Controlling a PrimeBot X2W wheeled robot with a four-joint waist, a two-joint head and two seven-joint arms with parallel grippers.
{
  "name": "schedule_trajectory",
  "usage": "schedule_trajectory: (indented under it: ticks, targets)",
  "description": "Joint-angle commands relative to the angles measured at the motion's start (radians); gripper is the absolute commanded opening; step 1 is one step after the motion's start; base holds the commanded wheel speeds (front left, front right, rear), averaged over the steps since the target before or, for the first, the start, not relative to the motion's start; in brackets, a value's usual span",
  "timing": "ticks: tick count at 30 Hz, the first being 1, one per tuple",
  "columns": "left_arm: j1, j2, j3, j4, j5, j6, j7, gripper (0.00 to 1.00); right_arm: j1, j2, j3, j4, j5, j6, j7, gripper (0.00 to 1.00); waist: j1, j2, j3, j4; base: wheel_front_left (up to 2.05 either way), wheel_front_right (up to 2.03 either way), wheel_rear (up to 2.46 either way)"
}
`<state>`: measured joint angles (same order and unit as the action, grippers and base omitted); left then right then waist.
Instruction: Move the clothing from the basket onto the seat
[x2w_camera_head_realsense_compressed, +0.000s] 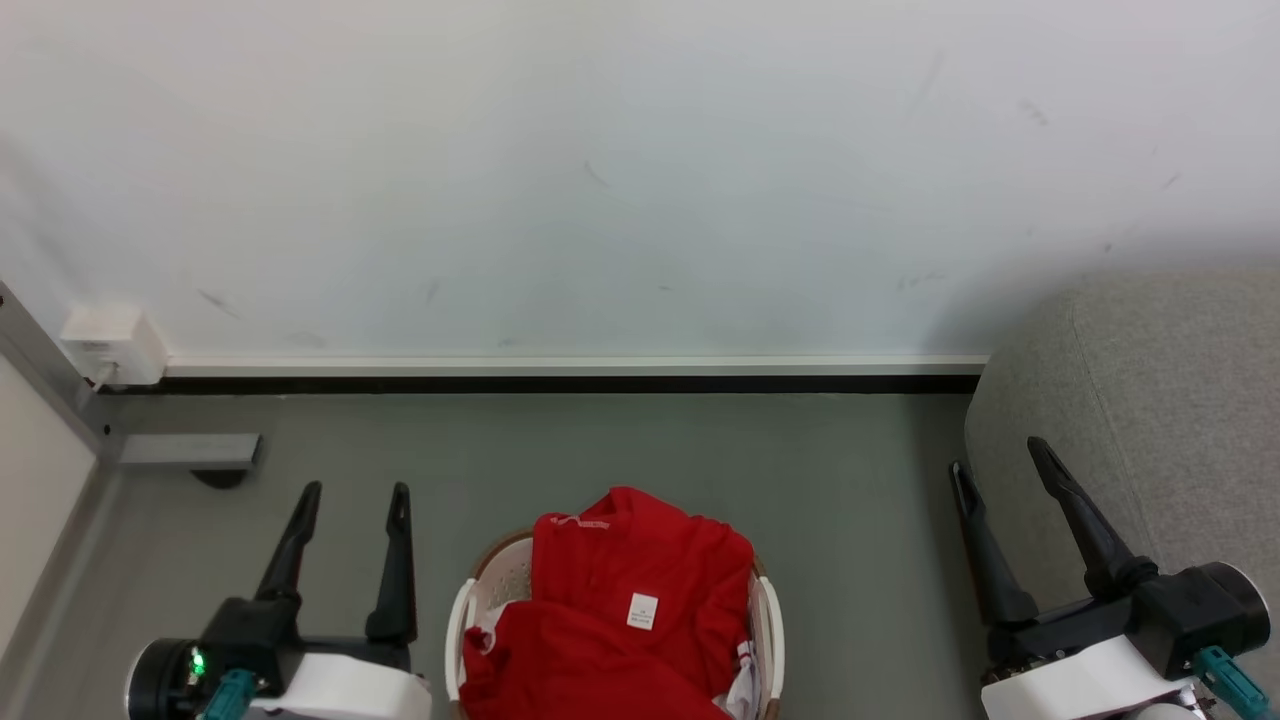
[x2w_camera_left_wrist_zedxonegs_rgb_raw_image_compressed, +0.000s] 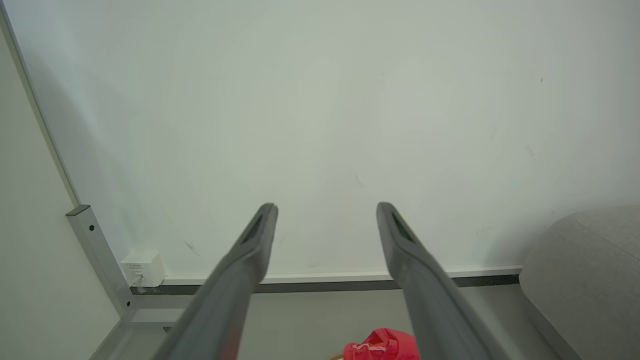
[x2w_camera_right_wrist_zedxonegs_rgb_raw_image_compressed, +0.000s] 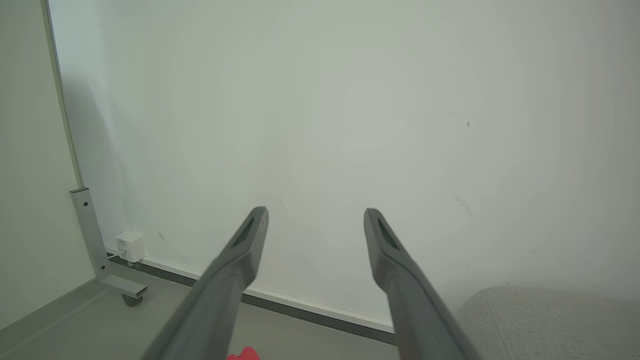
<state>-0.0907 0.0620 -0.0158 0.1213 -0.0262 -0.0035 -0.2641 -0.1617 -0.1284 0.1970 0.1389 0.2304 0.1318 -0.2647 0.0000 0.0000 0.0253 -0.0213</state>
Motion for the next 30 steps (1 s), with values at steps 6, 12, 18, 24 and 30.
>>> schedule_trajectory:
  ticks: [6,12,18,24,30]
  targets:
    - [-0.034,-0.002,0.005,-0.002,-0.02,-0.013,-0.001,1.0,-0.026,-0.002,-0.018,-0.01,0.018,-0.002,0.001,1.0,0.0,0.0,0.056,-0.015,0.0,0.0,0.0]
    - [-0.077,-0.004,0.011,0.012,-0.026,-0.027,-0.001,1.0,-0.056,0.0,-0.013,-0.015,0.034,-0.002,0.001,1.0,0.0,0.0,0.118,-0.028,0.0,0.0,0.0]
    - [-0.125,-0.007,0.01,0.064,-0.045,-0.041,-0.001,1.0,-0.092,0.003,-0.031,-0.026,0.042,-0.002,0.001,1.0,0.0,0.0,0.184,-0.044,0.0,0.0,0.0]
    - [-0.186,-0.008,-0.002,0.114,-0.055,-0.055,-0.001,1.0,-0.138,0.005,-0.05,-0.044,0.05,-0.002,0.001,1.0,0.0,0.0,0.269,-0.063,0.0,0.0,0.0]
    - [-0.254,-0.009,-0.006,0.184,-0.064,-0.064,-0.001,1.0,-0.193,0.001,-0.061,-0.069,0.048,-0.002,0.001,1.0,0.0,0.0,0.356,-0.083,0.0,0.0,0.0]
